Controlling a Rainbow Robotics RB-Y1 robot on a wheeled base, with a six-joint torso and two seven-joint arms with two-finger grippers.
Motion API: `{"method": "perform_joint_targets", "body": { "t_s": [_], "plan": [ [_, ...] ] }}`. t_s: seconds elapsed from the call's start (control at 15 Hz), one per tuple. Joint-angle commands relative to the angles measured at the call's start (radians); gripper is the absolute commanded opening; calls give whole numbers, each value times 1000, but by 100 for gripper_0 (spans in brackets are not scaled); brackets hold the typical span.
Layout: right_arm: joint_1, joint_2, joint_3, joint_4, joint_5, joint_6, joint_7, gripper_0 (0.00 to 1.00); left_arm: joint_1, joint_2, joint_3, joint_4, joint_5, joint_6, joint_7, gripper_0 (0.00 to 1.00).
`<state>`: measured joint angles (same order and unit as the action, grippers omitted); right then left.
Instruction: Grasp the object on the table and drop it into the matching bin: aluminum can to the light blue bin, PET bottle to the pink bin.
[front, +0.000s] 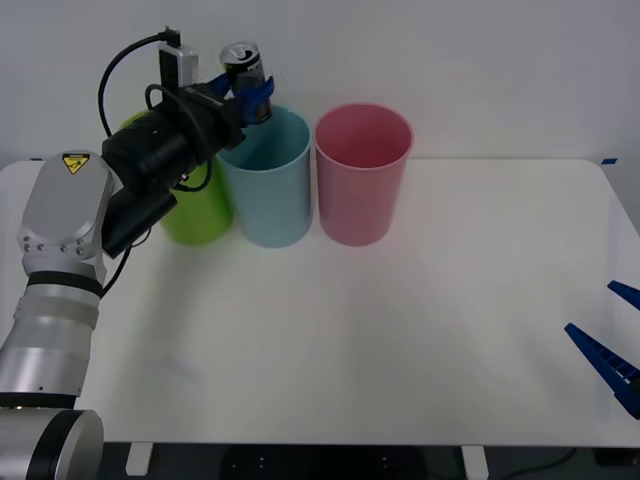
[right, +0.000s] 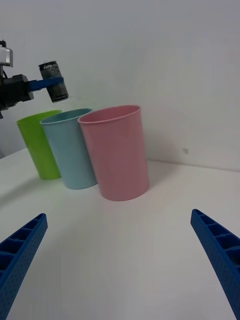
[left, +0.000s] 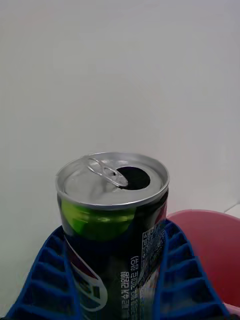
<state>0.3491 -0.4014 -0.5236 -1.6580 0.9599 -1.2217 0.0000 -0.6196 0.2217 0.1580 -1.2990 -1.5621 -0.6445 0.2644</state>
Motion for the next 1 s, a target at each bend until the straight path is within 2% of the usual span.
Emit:
{"method": "perform_joint_targets", "body": {
  "t_s": [0.07, 0.47, 0.8, 1.0],
  "plan": [
    [0, 0, 0, 0, 0, 0, 0, 100, 0, -1, 0, 0, 4, 0, -10, 100],
    [0, 0, 0, 0, 0, 0, 0, 100, 1, 2, 1, 0, 33, 0, -11, 100],
    [0, 0, 0, 0, 0, 0, 0, 100, 38, 68, 1, 0, 171, -43, -33, 100],
    [0, 0, 0, 0, 0, 0, 0, 100, 101, 110, 6, -49, 249, -64, -43, 100]
  ]
}}
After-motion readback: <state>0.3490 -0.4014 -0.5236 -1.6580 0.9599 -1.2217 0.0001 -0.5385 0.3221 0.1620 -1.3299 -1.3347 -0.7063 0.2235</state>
